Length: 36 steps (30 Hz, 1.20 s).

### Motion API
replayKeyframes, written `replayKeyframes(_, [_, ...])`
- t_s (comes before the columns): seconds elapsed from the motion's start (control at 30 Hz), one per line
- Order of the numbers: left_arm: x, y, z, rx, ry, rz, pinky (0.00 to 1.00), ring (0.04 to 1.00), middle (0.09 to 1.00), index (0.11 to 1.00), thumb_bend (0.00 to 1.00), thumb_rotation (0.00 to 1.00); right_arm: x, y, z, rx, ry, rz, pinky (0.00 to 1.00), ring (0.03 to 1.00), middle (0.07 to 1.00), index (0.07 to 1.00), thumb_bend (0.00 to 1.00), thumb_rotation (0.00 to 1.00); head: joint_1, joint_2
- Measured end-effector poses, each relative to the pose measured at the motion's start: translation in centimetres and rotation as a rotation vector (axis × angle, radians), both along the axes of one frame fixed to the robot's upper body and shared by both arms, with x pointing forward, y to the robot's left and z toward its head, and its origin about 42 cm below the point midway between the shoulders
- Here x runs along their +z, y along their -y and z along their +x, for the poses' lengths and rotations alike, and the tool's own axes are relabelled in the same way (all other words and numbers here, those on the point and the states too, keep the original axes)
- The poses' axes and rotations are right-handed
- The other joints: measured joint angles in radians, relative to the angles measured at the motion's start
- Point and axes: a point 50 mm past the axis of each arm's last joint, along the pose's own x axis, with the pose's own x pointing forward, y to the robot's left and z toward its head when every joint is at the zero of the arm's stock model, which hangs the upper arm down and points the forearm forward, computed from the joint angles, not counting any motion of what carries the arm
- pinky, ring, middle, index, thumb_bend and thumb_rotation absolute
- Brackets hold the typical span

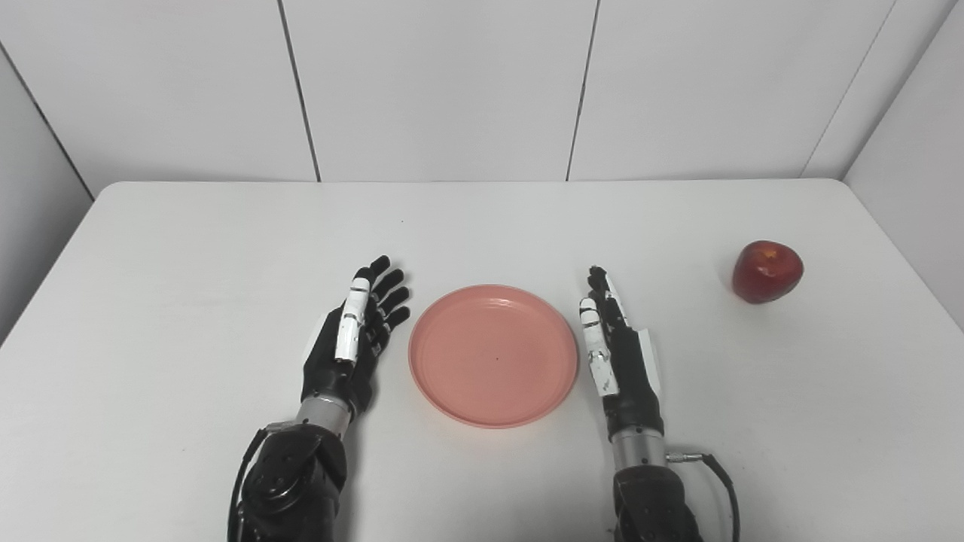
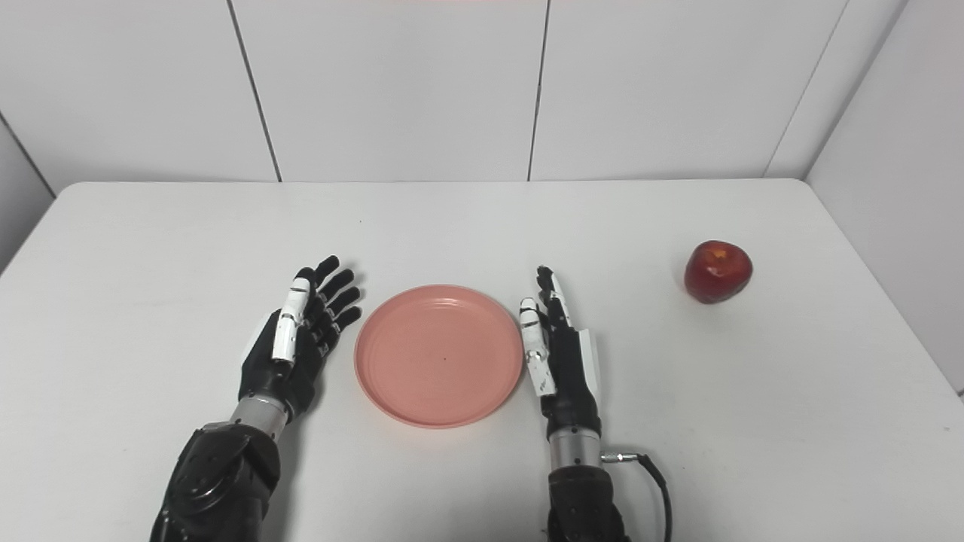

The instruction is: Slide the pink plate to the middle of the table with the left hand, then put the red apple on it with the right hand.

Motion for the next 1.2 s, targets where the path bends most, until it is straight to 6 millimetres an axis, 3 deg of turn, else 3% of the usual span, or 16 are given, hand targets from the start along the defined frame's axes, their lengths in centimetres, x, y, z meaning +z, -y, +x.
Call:
replayKeyframes(0.4, [-0.6,-0.4,0.2,0.006,0.028,-0.008,0.91,0.905,0.915,0.901,0.38,1.00,0.0,0.3,0.0,-0.003,0.002,-0.020,0.89,0.935,0.936,0.935,0.27,1.00,-0.015,-0.012])
replayKeyframes(0.63, [-0.6,-1.4,0.2,0.015,0.036,-0.009,0.90,0.899,0.910,0.893,0.38,1.00,0.4,2.1,0.0,-0.051,0.021,-0.106,0.82,0.895,0.908,0.914,0.37,1.00,-0.035,-0.015])
replayKeyframes(0.87, [-0.9,-2.0,0.1,0.018,0.051,-0.034,0.92,0.910,0.915,0.893,0.38,1.00,3.2,5.1,0.8,-0.094,0.093,-0.258,0.84,0.901,0.920,0.920,0.45,0.92,-0.071,-0.020])
replayKeyframes(1.2, [-1.4,-2.7,0.2,0.036,0.075,-0.072,0.90,0.891,0.898,0.882,0.37,1.00,6.9,7.2,1.2,-0.109,0.144,-0.364,0.80,0.879,0.908,0.919,0.53,0.80,-0.115,-0.034])
